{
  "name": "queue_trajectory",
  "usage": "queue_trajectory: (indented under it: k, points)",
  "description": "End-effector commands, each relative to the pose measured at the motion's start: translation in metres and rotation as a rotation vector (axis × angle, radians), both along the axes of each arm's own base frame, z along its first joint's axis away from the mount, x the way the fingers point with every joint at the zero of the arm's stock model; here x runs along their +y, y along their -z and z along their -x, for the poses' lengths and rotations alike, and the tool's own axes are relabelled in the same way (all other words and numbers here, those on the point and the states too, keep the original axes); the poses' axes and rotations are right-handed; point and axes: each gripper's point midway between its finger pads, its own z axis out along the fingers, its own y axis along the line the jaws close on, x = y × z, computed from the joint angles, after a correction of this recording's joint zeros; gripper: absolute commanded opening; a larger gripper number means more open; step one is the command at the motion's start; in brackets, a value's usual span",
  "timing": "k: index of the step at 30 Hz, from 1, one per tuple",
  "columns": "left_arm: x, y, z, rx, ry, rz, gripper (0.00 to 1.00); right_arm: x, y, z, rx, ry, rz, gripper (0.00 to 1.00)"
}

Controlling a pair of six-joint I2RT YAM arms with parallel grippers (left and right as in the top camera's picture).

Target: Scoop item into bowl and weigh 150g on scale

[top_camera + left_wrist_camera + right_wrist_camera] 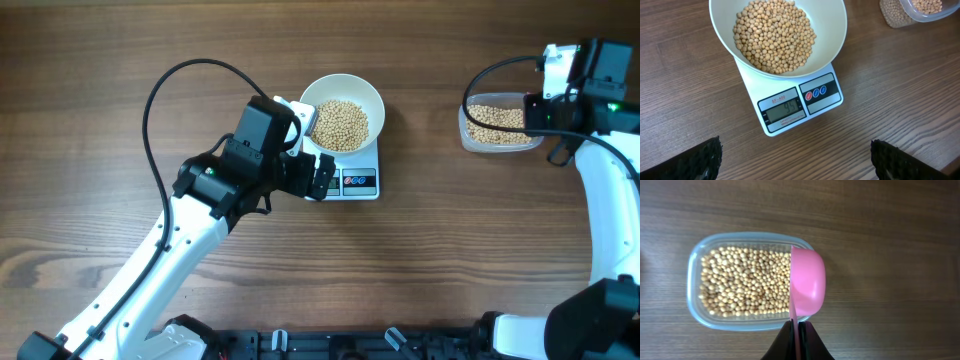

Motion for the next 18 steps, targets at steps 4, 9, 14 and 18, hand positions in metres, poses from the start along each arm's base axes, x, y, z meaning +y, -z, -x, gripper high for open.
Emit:
queue_trajectory:
  k: [4, 9, 14, 18]
  points:
    - [0.002, -0.007, -0.005, -0.018, -0.016, 0.008, 1.00, -0.004, 0.021, -0.002, 0.067, 0.001, 0.039, 0.04]
    - [0.002, -0.007, -0.005, -0.018, -0.015, 0.009, 1.00, -0.003, 0.036, -0.005, 0.101, -0.005, 0.024, 0.04]
    - [0.002, -0.007, -0.005, -0.018, -0.016, 0.008, 1.00, 0.002, 0.045, -0.008, 0.113, -0.022, -0.007, 0.04]
    - [0.002, -0.007, -0.005, -0.018, -0.016, 0.008, 1.00, 0.005, 0.053, -0.008, 0.131, -0.030, -0.028, 0.04]
